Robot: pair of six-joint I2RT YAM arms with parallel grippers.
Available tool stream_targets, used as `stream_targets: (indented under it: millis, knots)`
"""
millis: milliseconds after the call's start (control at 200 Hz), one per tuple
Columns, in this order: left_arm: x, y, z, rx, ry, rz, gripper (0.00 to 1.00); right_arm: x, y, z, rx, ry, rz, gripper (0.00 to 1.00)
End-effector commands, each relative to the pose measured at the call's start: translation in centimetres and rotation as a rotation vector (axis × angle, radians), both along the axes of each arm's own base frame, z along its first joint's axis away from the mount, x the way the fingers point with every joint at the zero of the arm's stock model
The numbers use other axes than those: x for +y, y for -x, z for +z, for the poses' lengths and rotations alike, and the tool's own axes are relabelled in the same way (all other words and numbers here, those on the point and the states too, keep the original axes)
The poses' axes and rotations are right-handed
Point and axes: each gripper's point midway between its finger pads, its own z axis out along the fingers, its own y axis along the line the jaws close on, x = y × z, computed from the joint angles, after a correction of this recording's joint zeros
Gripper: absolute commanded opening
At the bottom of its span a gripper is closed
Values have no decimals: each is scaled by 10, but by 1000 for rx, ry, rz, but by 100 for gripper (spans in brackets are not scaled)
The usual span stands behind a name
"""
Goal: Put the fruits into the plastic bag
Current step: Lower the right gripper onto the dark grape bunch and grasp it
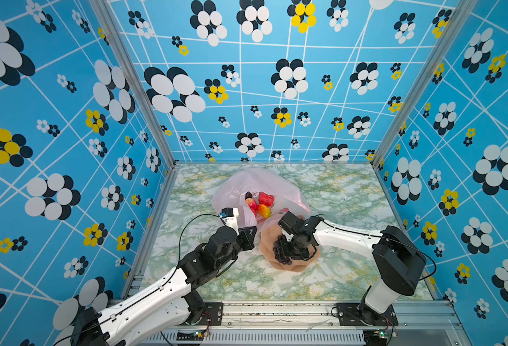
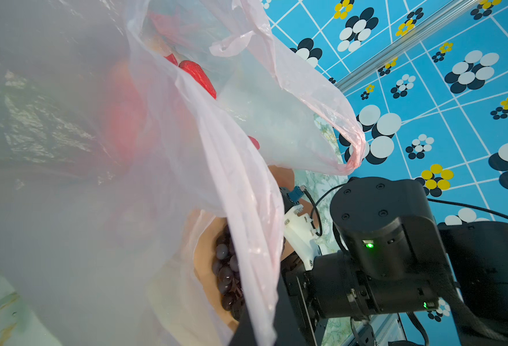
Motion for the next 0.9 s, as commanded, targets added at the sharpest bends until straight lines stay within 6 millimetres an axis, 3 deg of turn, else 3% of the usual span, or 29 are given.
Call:
stream_targets:
  millis: [0,75,195,340,655,895]
  knots:
    - [-2,-1,0,-16,-7,-3,0,1,-7,-7,-36,41,20,70]
    - [-3,-1,0,-15,-11,-4,0,1,-9,-11,-41,44,13,67]
    - [-3,-1,0,-13,-12,-6,0,1,-11,-11,-50,43,12,54]
    - [-3,-1,-1,-12,-10,-5,0,6,-14,2,-87,-3,15,39]
    - [-6,-1,2,-4,-3,-14,0,28,-19,49,-155,-295,1,27]
    - [-8,-1,3,6,11,-18,0,21,-27,70,-106,-461,-110,24]
